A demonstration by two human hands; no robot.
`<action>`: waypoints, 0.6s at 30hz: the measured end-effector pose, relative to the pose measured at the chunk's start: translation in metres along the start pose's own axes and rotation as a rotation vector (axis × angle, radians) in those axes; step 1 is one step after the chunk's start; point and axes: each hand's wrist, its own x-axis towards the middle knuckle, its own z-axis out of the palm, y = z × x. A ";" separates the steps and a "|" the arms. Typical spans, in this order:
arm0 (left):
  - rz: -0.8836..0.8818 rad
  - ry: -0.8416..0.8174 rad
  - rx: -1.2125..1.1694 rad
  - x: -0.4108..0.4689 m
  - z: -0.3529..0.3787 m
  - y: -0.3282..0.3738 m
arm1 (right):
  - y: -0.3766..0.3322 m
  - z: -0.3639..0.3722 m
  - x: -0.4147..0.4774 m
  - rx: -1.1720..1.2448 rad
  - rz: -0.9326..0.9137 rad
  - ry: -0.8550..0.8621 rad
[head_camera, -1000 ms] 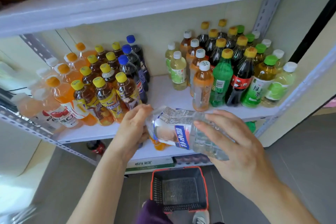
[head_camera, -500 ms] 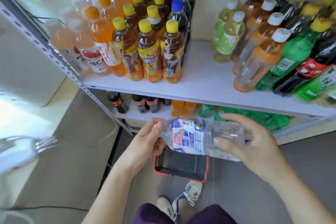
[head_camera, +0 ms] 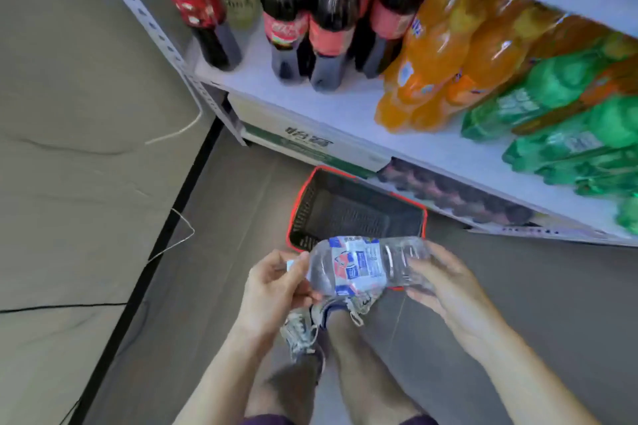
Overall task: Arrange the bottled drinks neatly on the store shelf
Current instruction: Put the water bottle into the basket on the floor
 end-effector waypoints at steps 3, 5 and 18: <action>0.021 0.091 0.059 0.070 0.007 -0.047 | 0.038 0.005 0.058 -0.036 0.043 0.064; 0.049 0.123 0.160 0.119 0.017 -0.074 | 0.063 0.001 0.084 -0.081 0.039 0.087; -0.098 -0.018 0.641 0.303 0.098 -0.192 | 0.134 -0.017 0.157 -0.165 0.058 0.106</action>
